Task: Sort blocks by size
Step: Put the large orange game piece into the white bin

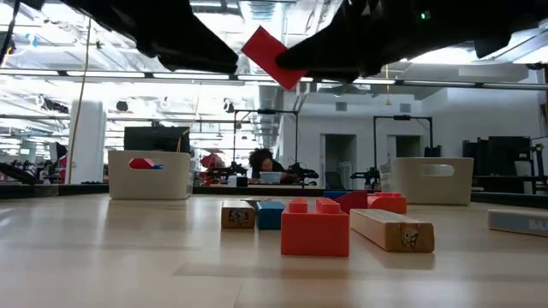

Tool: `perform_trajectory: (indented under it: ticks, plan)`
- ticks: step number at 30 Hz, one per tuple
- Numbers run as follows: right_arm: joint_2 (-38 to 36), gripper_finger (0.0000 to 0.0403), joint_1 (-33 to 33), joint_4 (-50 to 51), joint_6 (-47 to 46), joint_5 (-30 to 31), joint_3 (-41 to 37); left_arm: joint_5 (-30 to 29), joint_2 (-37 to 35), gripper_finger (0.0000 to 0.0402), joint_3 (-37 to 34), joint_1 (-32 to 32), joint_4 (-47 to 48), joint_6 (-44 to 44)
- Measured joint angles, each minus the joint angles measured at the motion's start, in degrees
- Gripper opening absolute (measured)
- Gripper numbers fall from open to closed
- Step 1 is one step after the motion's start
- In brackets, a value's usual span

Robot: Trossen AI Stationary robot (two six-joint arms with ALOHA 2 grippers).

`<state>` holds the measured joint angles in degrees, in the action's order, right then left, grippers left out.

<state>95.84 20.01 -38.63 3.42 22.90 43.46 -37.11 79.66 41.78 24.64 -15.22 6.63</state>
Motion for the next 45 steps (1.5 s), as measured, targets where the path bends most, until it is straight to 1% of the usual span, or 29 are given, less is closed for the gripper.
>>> perform_trajectory:
  ticks: [3,8,11,15,17,22,24,26,28,31,33,35,38,40,43,45]
  plan:
    - [-0.25,0.0123,0.0,-0.17,0.13,-0.03,0.02,5.22,1.22,0.0182,0.04,-1.91,-2.59,-0.15]
    - [-0.25,0.0123,0.22,-0.91,0.55,-0.05,0.02,11.06,3.11,0.0209,0.07,-4.45,-2.95,1.15]
    - [-0.27,0.0123,0.22,-1.08,0.57,-0.05,0.04,12.37,4.1,0.0218,0.09,-4.96,-5.58,0.47]
    - [-0.27,0.0123,0.22,-1.09,0.61,-0.05,0.04,13.09,4.87,0.0219,0.15,-5.03,-9.58,-2.77]
    - [-0.27,0.0123,0.22,-1.02,0.7,-0.06,0.04,14.95,4.83,0.022,0.15,-5.04,-11.63,-4.4]
    - [-0.27,0.0123,0.22,-0.98,0.68,-0.07,0.04,15.84,4.82,0.0218,0.16,-5.12,-12.94,-6.4]
    - [-0.27,0.0123,0.22,-0.99,0.64,-0.14,0.04,15.78,4.82,0.0209,0.15,-5.47,-13.02,-6.62]
    - [-0.27,0.0124,0.22,-1.03,0.55,-0.4,0.04,15.79,4.82,0.0188,0.15,-5.69,-12.9,-6.64]
    - [-0.27,0.0124,0.19,-1.07,0.46,-0.44,0.04,15.74,4.82,0.0154,0.15,-5.94,-12.92,-6.64]
    - [-0.27,0.013,0.15,-1.0,-0.75,-0.23,0.04,16.09,4.82,0.0092,0.15,-6.33,-12.8,-6.58]
    - [-0.29,0.0145,0.13,-0.53,-1.76,-0.17,0.04,16.25,4.82,0.0086,0.15,-6.75,-12.74,-5.55]
    - [-0.63,0.0171,-0.12,2.01,-2.21,0.07,0.1,16.32,4.81,0.0086,0.15,-7.34,-12.37,-4.2]
    - [-4.09,0.0216,-0.32,14.01,-5.94,1.54,0.38,15.59,3.01,0.0086,0.15,-8.24,-8.87,-3.19]
    - [-7.33,0.0239,-0.31,23.42,-9.14,3.72,0.74,13.77,0.17,0.0086,0.15,-9.21,-3.39,-2.36]
    - [-11.88,0.0255,-0.23,33.32,-13.6,7.83,0.76,6.64,-4.82,0.0086,0.14,-11.37,8.94,-0.63]
    - [-13.81,0.0257,0.24,36.48,-15.15,10.62,0.76,0.26,-8.64,0.0086,0.16,-13.98,18.05,1.94]
